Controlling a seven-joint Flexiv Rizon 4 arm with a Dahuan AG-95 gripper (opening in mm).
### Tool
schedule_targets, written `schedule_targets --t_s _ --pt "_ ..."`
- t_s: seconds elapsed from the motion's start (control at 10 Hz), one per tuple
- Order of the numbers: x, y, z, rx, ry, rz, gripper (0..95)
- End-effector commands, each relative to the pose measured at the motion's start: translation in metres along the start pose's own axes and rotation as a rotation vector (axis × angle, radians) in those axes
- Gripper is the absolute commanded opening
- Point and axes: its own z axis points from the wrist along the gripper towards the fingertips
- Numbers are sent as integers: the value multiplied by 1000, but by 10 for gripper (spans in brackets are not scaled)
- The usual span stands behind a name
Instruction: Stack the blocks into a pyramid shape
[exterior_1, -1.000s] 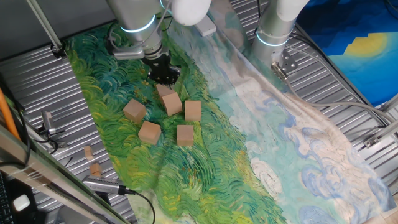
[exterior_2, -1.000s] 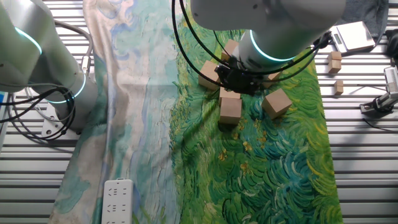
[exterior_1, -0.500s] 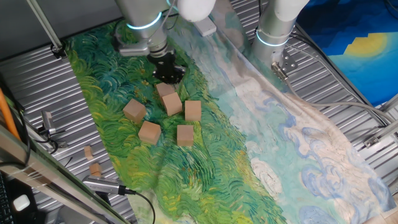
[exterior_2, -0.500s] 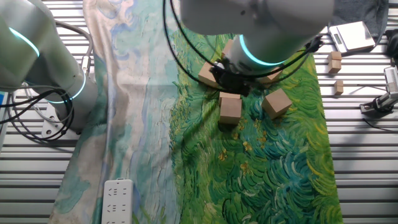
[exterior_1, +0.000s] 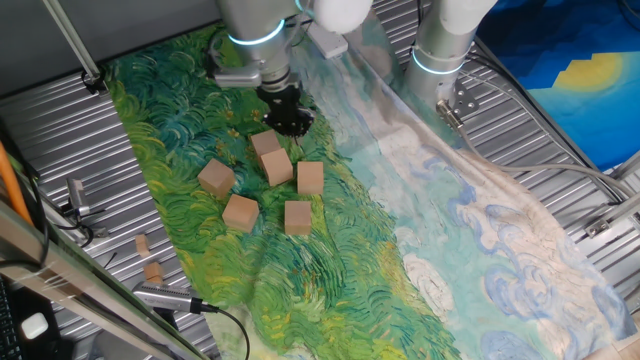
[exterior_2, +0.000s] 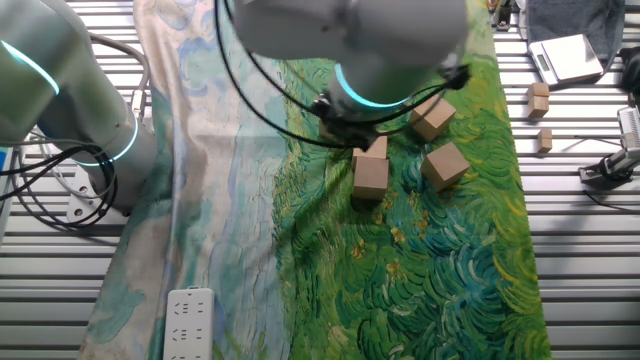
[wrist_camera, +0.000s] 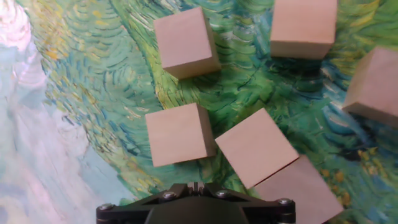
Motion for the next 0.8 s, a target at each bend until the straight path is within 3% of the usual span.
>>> schedule_targets --t_s 0.1,0.3,0.8 --pt "0 0 0 -10 -14 16 0" --pt "0 0 0 -12 -17 10 0" --pt "1 1 0 3 11 -36 0"
